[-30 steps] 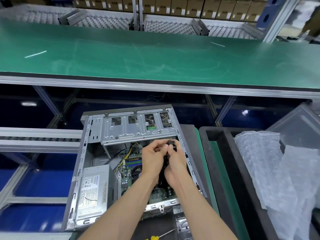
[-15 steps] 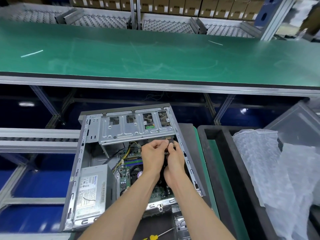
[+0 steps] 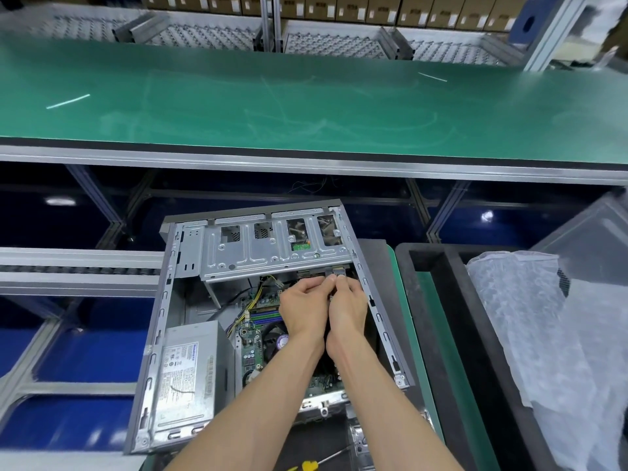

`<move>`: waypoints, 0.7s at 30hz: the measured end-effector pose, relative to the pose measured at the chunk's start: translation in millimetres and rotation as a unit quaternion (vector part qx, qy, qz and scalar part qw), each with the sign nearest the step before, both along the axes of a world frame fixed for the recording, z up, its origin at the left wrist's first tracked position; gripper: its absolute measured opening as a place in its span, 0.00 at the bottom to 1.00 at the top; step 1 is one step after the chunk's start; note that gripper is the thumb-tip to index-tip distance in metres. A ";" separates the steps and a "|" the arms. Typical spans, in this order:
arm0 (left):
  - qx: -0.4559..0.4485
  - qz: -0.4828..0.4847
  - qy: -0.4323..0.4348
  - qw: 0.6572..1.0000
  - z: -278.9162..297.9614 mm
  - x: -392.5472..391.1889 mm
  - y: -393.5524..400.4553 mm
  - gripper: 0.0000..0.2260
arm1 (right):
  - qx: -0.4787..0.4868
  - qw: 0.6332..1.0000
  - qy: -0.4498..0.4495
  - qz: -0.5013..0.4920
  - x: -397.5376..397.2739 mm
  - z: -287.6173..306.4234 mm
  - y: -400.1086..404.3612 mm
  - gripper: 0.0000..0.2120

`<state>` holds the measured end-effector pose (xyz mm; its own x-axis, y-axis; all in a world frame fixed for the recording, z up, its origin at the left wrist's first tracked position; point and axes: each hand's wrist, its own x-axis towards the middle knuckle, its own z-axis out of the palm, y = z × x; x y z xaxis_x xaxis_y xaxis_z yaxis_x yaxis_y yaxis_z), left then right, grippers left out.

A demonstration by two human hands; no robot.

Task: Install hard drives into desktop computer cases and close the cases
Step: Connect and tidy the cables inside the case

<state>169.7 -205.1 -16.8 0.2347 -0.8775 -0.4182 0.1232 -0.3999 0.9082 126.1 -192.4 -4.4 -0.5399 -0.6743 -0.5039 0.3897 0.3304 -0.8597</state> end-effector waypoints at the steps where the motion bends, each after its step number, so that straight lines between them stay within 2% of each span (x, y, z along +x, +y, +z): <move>1: 0.009 -0.003 0.040 0.999 -0.9 -0.8 0.2 0.04 | -0.001 1.000 -0.002 -0.003 0.3 0.6 0.4 0.11; 4: 0.042 -0.010 0.136 0.990 0.3 -0.3 -0.8 0.02 | 0.009 1.000 0.001 -0.009 2.6 1.9 0.9 0.11; 7: 0.077 -0.046 0.182 0.979 1.6 0.9 -2.9 0.03 | 0.013 1.000 0.011 -0.021 5.3 5.5 0.7 0.12; 11: 0.100 -0.055 0.177 0.978 1.4 -0.5 -7.3 0.04 | 0.013 0.999 -0.023 -0.036 6.8 7.5 1.3 0.12; 18: 0.087 -0.059 0.177 0.979 -4.1 -3.9 -7.1 0.04 | -0.004 0.997 -0.051 -0.066 5.9 2.7 0.6 0.16; 21: 0.084 -0.046 0.171 0.981 -5.6 -4.7 -7.0 0.04 | -0.005 0.996 -0.067 -0.061 2.7 2.3 0.4 0.14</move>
